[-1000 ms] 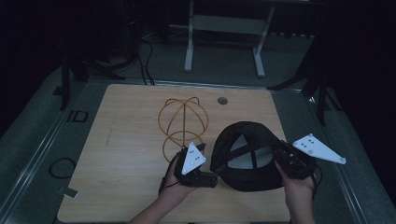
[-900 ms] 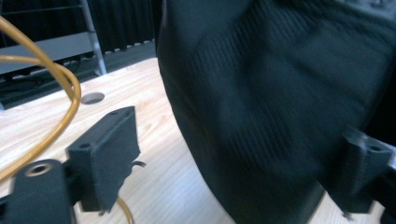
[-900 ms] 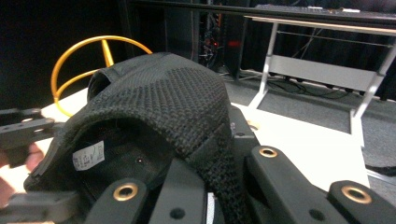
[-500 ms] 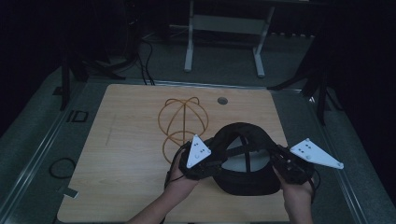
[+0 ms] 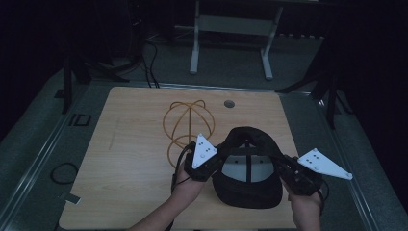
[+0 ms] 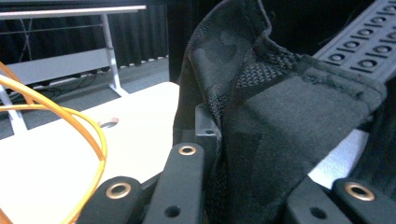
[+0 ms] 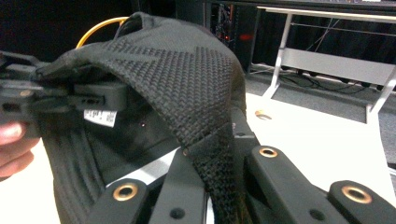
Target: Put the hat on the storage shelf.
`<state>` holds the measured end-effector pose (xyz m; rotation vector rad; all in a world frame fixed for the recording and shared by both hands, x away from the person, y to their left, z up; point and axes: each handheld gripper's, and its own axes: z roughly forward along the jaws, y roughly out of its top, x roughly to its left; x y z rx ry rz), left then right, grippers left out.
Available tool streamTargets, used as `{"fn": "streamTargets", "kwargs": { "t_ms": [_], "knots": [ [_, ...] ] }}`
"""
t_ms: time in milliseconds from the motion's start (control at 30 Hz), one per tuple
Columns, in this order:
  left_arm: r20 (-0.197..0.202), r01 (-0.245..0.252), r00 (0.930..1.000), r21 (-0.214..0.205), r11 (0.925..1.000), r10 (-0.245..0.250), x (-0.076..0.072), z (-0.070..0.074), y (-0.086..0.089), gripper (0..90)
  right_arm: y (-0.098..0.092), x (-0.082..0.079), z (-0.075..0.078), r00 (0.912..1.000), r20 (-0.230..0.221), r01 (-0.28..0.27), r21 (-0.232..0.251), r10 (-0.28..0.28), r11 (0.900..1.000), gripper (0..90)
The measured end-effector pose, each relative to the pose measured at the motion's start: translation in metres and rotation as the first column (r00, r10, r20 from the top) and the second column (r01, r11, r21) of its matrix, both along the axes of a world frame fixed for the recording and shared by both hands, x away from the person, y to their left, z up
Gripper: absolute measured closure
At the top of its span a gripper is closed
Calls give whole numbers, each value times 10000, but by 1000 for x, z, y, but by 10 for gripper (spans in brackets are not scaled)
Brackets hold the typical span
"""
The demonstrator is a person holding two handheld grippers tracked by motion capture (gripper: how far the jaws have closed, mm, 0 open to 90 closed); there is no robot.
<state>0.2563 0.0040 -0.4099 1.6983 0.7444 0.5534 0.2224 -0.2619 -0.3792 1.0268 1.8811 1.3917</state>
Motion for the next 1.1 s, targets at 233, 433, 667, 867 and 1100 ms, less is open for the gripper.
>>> {"fn": "streamTargets", "kwargs": {
  "t_ms": [233, 433, 667, 867, 1100],
  "knots": [
    [102, -97, 9999, -9, 10000, 97, 1, 7, 0, 887, -3, -6, -5, 9996, -150, -228, 68, 229, 9997, 874],
    [106, 123, 9999, -42, 9999, -123, 1, 12, -2, 889, -10, -11, -9, 9988, -307, -360, 361, 372, 9987, 819],
    [236, 269, 9994, -61, 9996, -267, -1, 18, -7, 890, -16, -17, -12, 9972, -478, -554, 364, 571, 9978, 669],
    [324, 261, 9991, -73, 9996, -258, -2, 22, -8, 891, -21, -19, -20, 9920, -903, -868, 146, 877, 9961, 522],
    [420, 318, 9986, -152, 9994, -311, -4, 26, -8, 891, -25, -22, -30, 9824, -1338, -1332, -125, 1303, 9910, 438]
  ]
}}
